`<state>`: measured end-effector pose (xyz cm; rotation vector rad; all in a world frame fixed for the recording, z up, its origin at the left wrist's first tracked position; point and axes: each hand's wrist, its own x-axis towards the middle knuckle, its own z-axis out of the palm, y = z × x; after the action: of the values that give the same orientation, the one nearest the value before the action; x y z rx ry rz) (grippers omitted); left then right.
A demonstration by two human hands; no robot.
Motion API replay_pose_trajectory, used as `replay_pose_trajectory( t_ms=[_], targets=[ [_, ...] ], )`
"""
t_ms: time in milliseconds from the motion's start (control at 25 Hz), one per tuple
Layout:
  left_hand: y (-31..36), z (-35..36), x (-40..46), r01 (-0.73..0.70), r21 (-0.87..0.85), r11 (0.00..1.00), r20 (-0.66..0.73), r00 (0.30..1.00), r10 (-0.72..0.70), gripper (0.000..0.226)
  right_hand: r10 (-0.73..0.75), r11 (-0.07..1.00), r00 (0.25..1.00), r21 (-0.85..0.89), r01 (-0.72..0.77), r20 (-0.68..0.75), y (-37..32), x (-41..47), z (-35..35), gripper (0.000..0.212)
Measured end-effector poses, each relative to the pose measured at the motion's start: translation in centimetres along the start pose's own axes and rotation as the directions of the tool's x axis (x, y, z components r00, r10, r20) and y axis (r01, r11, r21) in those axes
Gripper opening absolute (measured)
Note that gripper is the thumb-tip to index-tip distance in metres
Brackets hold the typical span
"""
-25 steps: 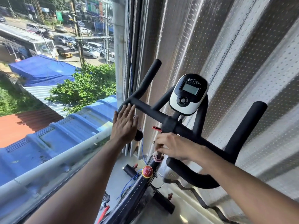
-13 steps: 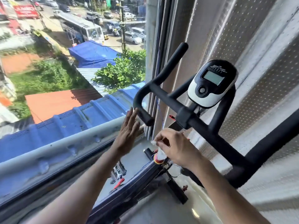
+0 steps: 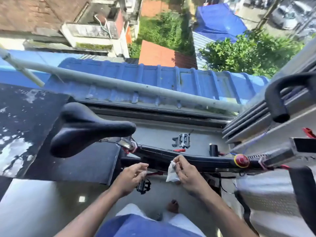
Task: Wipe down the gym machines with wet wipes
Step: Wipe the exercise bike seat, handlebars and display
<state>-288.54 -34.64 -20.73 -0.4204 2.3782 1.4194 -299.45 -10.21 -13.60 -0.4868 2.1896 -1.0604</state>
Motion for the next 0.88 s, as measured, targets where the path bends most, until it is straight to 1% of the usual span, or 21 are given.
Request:
replay_pose_trajectory(
  t_ms=[80, 200, 280, 360, 440, 520, 600, 680, 720, 760, 840, 880],
  targets=[
    [-3.0, -1.3, -1.8, 0.048, -0.018, 0.999, -0.05, 0.998, -0.049, 0.034, -0.001, 1.0, 0.996, 0.021, 0.0, 0.09, -1.3, 1.5, 2.5, 0.013],
    [-7.0, -4.7, -5.0, 0.103, -0.119, 0.988, -0.172, 0.977, -0.123, 0.036, -0.032, 0.996, 0.969, -0.071, 0.051, 0.245, -4.9, 4.2, 7.8, 0.011],
    [-9.9, -6.1, -7.0, 0.128, -0.219, 0.967, -0.287, 0.939, -0.189, 0.027, -0.045, 0.985, 0.927, -0.136, 0.102, 0.373, -7.3, 5.8, 11.3, 0.012],
    [-12.4, -7.4, -9.4, 0.161, -0.338, 0.927, -0.38, 0.878, -0.292, 0.024, -0.071, 0.975, 0.89, -0.156, 0.157, 0.45, -9.8, 7.0, 14.7, 0.016],
    [-14.7, -8.1, -11.8, 0.215, -0.401, 0.89, -0.407, 0.829, -0.384, 0.022, -0.08, 0.963, 0.842, -0.176, 0.203, 0.533, -11.8, 7.7, 18.3, 0.022],
    [-16.7, -8.8, -14.1, 0.246, -0.445, 0.861, -0.428, 0.786, -0.446, 0.022, -0.093, 0.925, 0.767, -0.229, 0.302, 0.635, -13.0, 8.9, 22.4, 0.027],
    [-18.2, -9.2, -16.6, 0.227, -0.518, 0.825, -0.504, 0.698, -0.509, 0.019, -0.138, 0.893, 0.669, -0.201, 0.403, 0.73, -14.2, 10.3, 26.5, 0.023],
    [-20.1, -9.2, -19.5, 0.196, -0.617, 0.762, -0.541, 0.597, -0.592, 0.022, -0.18, 0.864, 0.578, -0.154, 0.48, 0.796, -15.9, 11.5, 30.5, 0.025],
    [-20.8, -9.3, -20.9, 0.187, -0.663, 0.724, -0.543, 0.545, -0.638, 0.025, -0.195, 0.849, 0.549, -0.14, 0.509, 0.813, -17.0, 11.7, 32.0, 0.029],
    [-21.4, -9.4, -22.0, 0.17, -0.697, 0.697, -0.554, 0.49, -0.673, 0.023, -0.203, 0.847, 0.533, -0.126, 0.516, 0.821, -18.3, 11.6, 33.2, 0.03],
    [-22.5, -9.7, -24.4, 0.092, -0.76, 0.643, -0.579, 0.354, -0.735, 0.009, -0.198, 0.845, 0.508, -0.117, 0.522, 0.838, -20.2, 11.1, 35.8, 0.016],
    [-23.1, -10.2, -25.5, 0.049, -0.774, 0.631, -0.592, 0.294, -0.75, 0.013, -0.208, 0.831, 0.494, -0.113, 0.544, 0.844, -20.9, 10.9, 37.2, 0.016]
  ],
)
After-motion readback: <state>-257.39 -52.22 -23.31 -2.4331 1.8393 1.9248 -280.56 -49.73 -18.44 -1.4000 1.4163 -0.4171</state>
